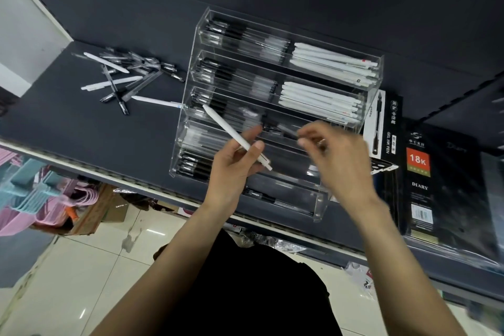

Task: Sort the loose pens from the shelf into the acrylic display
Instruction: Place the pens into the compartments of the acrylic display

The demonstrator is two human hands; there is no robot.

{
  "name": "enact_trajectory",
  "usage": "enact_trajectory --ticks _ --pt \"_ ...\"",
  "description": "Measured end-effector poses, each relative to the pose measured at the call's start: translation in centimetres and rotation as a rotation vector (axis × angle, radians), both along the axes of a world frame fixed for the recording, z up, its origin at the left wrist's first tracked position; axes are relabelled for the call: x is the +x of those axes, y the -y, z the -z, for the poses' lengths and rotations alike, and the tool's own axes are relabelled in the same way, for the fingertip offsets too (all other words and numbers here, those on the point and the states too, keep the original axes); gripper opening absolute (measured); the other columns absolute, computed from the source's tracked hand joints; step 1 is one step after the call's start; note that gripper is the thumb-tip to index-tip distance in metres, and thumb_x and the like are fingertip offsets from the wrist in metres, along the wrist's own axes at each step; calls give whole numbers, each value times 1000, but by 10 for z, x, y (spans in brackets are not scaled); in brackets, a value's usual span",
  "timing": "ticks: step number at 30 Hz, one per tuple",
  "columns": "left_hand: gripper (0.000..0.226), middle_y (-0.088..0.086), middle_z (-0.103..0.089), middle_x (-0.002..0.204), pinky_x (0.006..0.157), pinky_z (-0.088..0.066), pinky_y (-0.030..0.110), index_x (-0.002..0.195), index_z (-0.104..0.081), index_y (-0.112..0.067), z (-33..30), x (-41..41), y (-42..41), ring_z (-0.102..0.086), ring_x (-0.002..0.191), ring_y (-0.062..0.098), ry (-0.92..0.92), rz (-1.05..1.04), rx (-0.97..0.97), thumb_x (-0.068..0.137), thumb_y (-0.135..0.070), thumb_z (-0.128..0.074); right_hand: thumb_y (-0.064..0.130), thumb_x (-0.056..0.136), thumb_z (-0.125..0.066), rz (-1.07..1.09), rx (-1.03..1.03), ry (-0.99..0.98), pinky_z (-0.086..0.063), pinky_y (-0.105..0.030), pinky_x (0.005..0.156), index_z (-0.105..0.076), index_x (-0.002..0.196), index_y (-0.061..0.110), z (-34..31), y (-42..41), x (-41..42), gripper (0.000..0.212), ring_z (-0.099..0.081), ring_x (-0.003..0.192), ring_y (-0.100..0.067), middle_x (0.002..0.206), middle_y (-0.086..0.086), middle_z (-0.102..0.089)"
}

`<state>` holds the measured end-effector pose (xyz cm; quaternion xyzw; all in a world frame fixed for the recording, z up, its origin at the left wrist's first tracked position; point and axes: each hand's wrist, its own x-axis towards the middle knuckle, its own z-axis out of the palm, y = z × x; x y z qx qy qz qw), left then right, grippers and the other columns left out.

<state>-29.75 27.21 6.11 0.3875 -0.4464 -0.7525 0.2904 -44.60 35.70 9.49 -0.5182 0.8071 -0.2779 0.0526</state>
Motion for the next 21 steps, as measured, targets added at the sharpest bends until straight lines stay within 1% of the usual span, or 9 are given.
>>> enact_trajectory --ticks 2,4,7,9,11,14,16,18,21 --pt "20 0 -59 81 73 -56 22 108 -65 -17 1 4 5 -62 73 6 1 -19 9 93 -9 -55 16 88 -65 64 24 -165 -56 -40 68 -68 97 15 1 -1 -21 10 -67 73 -24 91 -2 -70" --pt "19 -4 -62 84 70 -54 19 108 -65 -16 1 8 10 -63 71 3 14 -35 23 94 -10 -55 11 87 -65 85 117 -278 -55 -40 64 -68 95 10 7 3 -33 9 -65 73 -31 94 -6 -65" --pt "22 -14 -63 69 69 -53 16 114 -64 -14 2 13 14 -63 69 0 41 -49 15 93 -12 -56 0 70 -78 42 319 -488 -49 -28 47 -69 87 9 22 11 -36 21 -63 63 -26 82 -5 -63" --pt "21 -14 -62 70 68 -52 14 113 -64 -14 2 15 14 -62 69 -1 44 -64 8 93 -12 -56 -6 53 -84 36 390 -600 -34 -19 39 -67 73 10 25 16 -35 30 -58 52 -21 69 -3 -61" --pt "24 -10 -59 78 67 -51 13 115 -63 -12 2 17 14 -62 70 -4 49 -79 4 92 -13 -58 -12 45 -80 53 375 -671 -24 -17 40 -62 62 9 26 18 -35 33 -53 46 -20 57 -3 -56" --pt "32 -7 -58 79 68 -52 14 122 -59 -9 2 18 14 -63 72 -2 29 -83 21 91 -11 -60 -17 43 -74 44 423 -709 -25 -18 42 -60 55 9 24 23 -32 32 -50 45 -20 50 -3 -52" --pt "39 -5 -62 79 70 -53 17 127 -54 -9 2 18 15 -67 76 4 1 -93 38 88 -9 -61 -12 61 -71 13 571 -732 -33 -21 44 -66 69 13 23 24 -32 27 -58 56 -18 62 0 -59" --pt "46 -1 -65 84 72 -54 18 130 -49 -11 2 18 16 -69 82 8 -14 -111 48 86 -7 -63 -7 80 -58 -35 704 -687 -37 -25 55 -68 93 18 22 24 -35 29 -65 78 -19 84 1 -66" --pt "48 1 -68 87 73 -55 20 131 -46 -11 2 17 17 -70 85 11 -28 -118 58 86 -5 -64 -8 84 -51 -32 720 -603 -39 -28 60 -65 106 16 13 20 -34 34 -66 90 -24 94 -2 -67"
